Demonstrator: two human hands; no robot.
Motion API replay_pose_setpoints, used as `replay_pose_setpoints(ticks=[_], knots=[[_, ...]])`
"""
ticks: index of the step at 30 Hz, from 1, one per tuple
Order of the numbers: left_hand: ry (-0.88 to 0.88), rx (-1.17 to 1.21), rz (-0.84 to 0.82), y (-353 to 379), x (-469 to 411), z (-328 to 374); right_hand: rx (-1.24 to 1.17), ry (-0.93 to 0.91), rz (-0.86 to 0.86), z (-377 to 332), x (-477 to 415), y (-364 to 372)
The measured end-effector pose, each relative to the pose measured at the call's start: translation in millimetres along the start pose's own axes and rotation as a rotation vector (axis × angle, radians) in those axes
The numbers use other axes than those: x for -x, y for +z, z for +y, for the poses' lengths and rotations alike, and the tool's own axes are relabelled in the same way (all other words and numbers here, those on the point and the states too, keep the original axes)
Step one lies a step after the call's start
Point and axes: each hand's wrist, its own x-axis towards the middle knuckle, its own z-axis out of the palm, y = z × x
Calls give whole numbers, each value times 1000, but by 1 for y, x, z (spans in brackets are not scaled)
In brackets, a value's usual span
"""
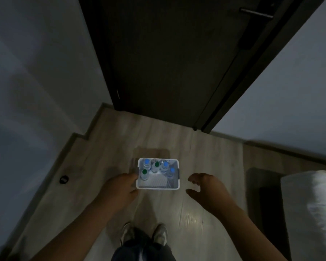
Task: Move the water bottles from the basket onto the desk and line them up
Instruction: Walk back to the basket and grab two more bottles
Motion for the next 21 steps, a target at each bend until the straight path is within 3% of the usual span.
replay_pose_setpoints(ticks=[10, 14, 21], knots=[[-33, 43, -121, 104, -127, -84, 8, -1, -51, 28, -139, 114], [-71, -53, -52, 163, -191, -126, 13, -17, -53, 46, -205, 178], [15, -72, 22, 278, -301, -203, -27, -57, 7, 85, -319, 299]])
